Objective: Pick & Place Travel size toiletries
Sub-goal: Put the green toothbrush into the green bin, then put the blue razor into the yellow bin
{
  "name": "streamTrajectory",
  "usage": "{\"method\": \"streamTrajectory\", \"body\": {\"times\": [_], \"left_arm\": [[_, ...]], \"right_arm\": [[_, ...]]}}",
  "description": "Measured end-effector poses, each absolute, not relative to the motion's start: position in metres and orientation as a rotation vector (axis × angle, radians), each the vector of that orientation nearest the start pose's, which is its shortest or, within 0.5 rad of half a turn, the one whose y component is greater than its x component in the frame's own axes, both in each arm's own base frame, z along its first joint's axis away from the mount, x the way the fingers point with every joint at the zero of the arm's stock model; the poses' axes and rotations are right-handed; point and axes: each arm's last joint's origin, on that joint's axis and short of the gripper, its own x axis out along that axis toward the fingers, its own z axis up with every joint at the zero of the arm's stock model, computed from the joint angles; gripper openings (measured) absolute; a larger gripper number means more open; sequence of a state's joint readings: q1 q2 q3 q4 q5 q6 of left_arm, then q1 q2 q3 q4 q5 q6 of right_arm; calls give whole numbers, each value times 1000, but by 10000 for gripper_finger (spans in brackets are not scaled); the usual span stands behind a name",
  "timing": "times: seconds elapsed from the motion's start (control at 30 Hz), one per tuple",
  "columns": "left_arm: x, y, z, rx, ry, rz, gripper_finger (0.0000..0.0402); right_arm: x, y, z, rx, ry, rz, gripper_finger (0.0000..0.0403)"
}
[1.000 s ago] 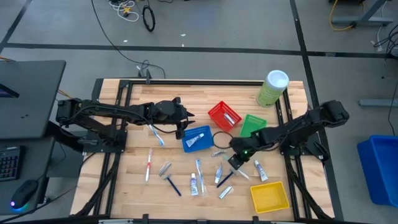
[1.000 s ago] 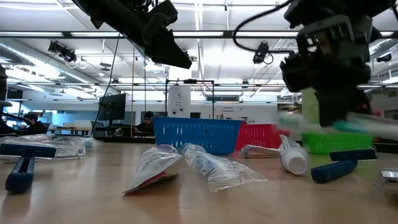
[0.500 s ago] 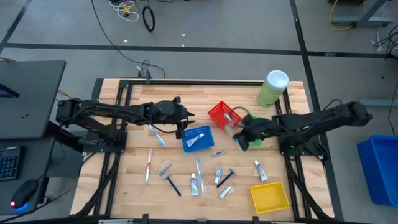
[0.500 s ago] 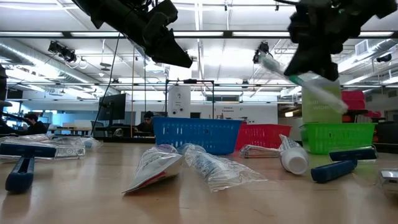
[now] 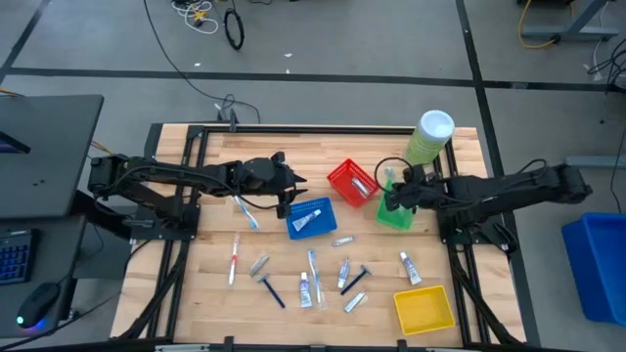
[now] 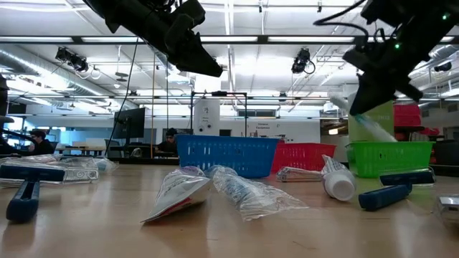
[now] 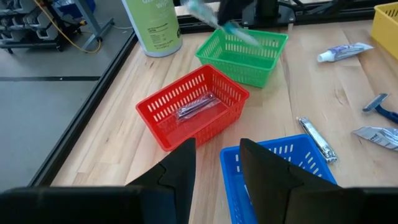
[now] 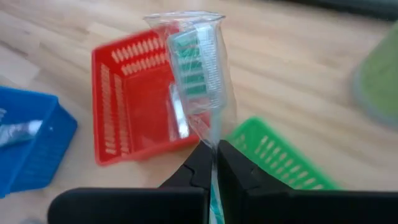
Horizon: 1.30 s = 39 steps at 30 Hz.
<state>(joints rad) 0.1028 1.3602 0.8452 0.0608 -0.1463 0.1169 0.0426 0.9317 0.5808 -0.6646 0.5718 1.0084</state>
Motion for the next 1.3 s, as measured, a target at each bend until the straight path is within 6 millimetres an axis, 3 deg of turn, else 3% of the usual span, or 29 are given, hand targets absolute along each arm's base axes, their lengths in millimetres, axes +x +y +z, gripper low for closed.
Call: {"method": "streamTrajectory", "body": {"times": [0.13, 0.4, 1.0, 1.1, 1.3], "left_arm": [[292, 34, 251, 127, 469, 217, 132], [292, 34, 251, 131, 469, 216, 132], [292, 34, 251, 131, 469, 216, 132], [292, 34, 251, 131, 469, 216, 132], [292, 34, 251, 131, 469, 216, 132]], "right_arm": [[160, -11, 191, 643, 638, -922, 14], [156, -17, 186, 651, 684, -948, 19], [157, -24, 187, 495, 748, -901, 122], [159, -23, 192, 488, 753, -873, 130], [173, -21, 227, 476, 723, -706, 123]]}}
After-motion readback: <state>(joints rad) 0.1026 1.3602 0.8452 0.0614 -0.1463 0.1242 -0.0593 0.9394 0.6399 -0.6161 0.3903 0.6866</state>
